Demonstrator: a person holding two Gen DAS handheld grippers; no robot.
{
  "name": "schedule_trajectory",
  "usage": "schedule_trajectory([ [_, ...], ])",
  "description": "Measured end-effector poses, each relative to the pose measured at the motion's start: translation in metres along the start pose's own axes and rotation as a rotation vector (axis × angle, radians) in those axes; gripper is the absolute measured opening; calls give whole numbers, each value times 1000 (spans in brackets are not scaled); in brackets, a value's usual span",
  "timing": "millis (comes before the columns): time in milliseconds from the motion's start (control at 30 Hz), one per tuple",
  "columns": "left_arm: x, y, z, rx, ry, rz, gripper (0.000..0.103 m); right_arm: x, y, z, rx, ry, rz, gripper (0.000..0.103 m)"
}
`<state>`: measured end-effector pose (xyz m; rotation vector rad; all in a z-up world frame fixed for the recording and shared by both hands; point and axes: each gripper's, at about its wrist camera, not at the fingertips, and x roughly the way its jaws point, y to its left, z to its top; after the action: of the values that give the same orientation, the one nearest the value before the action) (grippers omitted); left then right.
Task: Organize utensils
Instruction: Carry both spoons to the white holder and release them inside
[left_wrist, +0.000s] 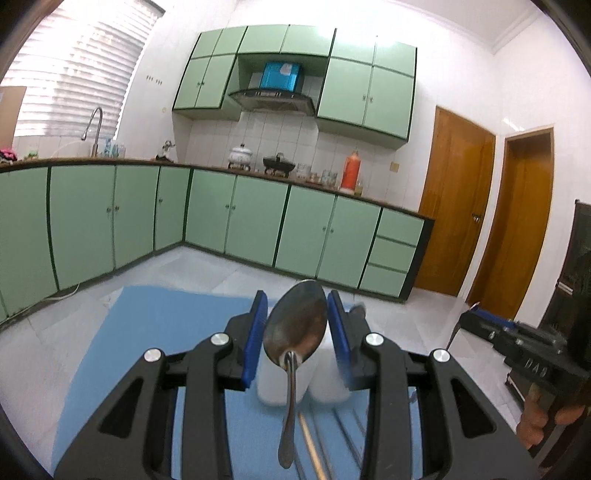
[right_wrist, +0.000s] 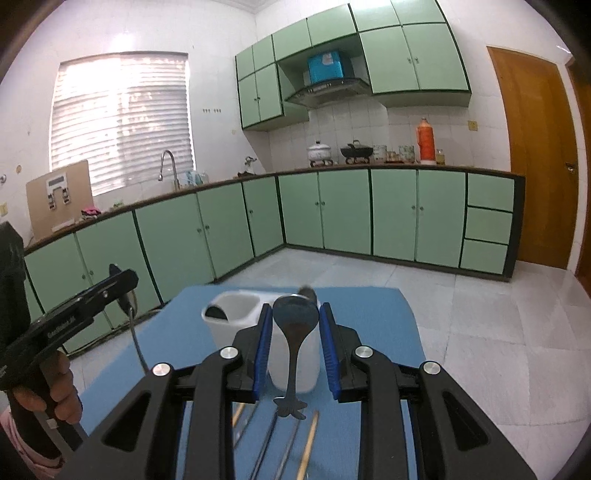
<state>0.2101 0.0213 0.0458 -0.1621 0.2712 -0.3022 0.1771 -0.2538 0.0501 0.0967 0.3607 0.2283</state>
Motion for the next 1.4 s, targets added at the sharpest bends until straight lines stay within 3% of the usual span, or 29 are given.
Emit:
schedule_trajectory([
  [367,44,-26,62,16,-133,-39,32,32,7,51,-4,-73,14,26],
  [600,86,-30,67,26,-164,-40,32,71,2,64,4,-62,3,26],
  [867,131,-9,27,-2,-57,-6,32,110,-7,36,47,17,7,26],
  [1400,147,18,-28,-12,105,25,32,128,-4,-8,68,121,32,26],
])
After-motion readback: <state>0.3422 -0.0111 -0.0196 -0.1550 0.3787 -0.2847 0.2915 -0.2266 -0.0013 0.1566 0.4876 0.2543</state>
